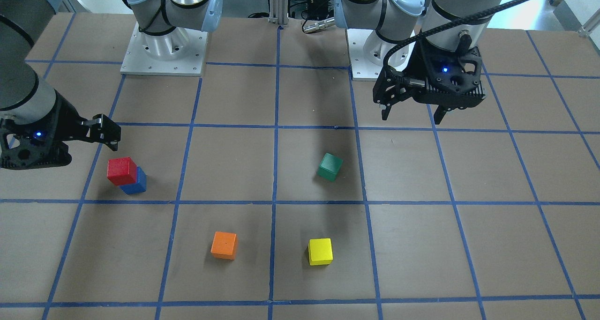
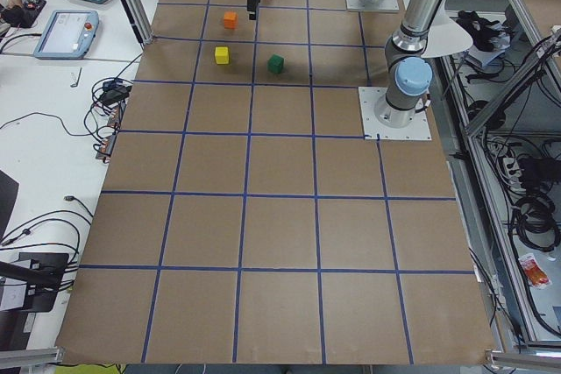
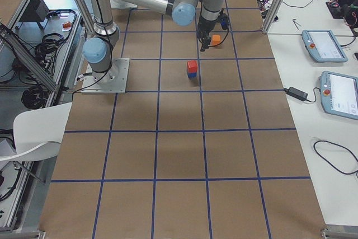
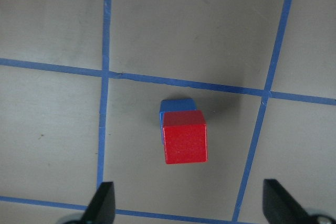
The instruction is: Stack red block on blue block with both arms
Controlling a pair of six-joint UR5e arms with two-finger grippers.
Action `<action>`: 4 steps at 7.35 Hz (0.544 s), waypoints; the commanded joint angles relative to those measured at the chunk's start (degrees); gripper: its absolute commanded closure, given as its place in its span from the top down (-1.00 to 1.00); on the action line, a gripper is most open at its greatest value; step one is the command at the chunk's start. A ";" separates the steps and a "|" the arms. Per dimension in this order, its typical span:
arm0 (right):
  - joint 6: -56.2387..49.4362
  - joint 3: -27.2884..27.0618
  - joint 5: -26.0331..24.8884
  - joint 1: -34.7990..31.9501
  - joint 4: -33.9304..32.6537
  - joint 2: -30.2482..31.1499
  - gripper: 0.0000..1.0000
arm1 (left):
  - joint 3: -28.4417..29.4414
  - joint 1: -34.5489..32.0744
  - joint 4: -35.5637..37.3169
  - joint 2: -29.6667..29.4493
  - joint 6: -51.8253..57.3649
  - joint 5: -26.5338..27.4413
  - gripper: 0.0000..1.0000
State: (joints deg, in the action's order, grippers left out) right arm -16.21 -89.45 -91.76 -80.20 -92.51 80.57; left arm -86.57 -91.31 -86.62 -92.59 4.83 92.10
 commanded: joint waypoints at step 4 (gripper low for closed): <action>15.73 1.40 0.08 -5.58 3.39 2.39 1.00 | 0.00 0.08 -0.04 0.13 0.09 0.01 1.00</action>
State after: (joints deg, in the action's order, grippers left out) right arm -5.36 -86.84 -91.83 -85.28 -89.36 81.73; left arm -86.63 -91.24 -86.65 -92.49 4.89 92.11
